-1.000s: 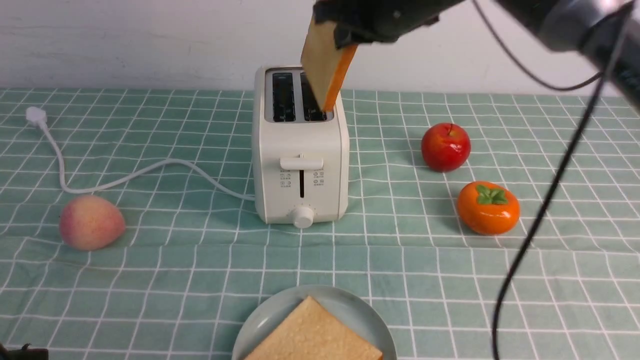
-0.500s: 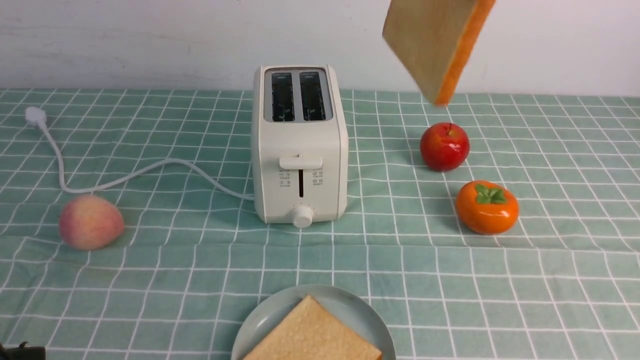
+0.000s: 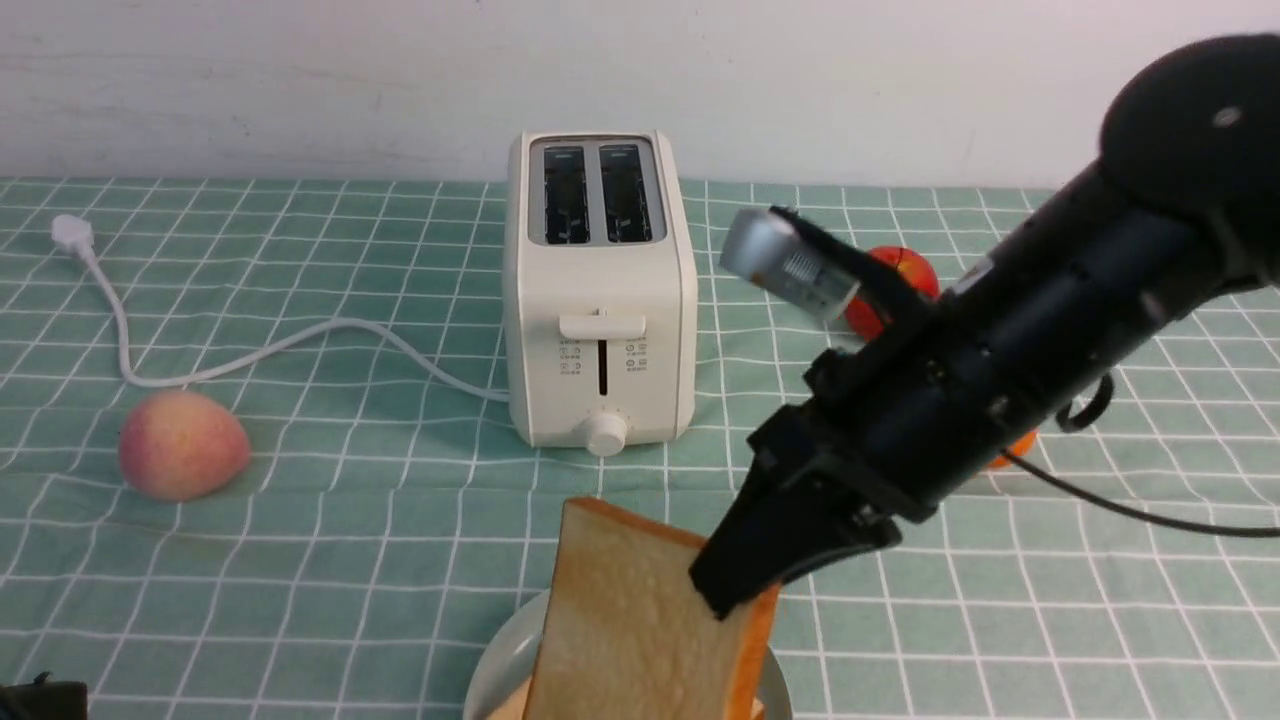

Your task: Take toasted bread from bread machine on blue coffee table place on plate.

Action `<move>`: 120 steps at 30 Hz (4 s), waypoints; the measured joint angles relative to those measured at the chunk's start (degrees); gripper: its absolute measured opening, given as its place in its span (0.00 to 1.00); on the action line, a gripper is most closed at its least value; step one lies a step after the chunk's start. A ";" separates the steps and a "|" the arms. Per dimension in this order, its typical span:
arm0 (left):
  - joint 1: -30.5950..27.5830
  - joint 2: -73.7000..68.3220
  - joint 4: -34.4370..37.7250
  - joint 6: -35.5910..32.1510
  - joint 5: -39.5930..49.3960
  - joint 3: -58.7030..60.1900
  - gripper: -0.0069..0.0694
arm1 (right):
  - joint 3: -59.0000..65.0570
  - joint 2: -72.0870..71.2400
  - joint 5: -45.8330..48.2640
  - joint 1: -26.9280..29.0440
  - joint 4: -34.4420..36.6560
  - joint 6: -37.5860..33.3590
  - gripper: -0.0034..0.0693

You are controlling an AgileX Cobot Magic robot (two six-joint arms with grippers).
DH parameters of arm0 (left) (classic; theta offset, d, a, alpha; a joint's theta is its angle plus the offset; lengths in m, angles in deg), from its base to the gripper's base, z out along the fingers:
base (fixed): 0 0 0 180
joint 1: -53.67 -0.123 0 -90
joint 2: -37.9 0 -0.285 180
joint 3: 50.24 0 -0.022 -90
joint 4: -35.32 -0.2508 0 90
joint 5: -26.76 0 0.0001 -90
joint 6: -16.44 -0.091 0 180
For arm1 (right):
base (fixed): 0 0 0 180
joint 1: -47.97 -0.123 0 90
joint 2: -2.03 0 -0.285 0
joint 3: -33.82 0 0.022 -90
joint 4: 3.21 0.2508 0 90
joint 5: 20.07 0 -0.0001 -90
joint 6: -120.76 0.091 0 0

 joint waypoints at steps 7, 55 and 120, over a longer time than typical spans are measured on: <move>0.00 0.00 0.00 0.00 1.02 0.00 0.07 | 0.06 6.26 -1.10 0.00 -0.80 -0.52 0.25; 0.00 0.00 -0.11 0.00 -7.43 0.00 0.07 | 40.84 -79.29 -42.02 -0.05 -51.62 29.74 0.04; -14.11 25.64 -4.94 -0.44 -27.25 35.91 0.09 | 56.40 -94.47 -61.27 -0.05 -53.86 35.53 0.14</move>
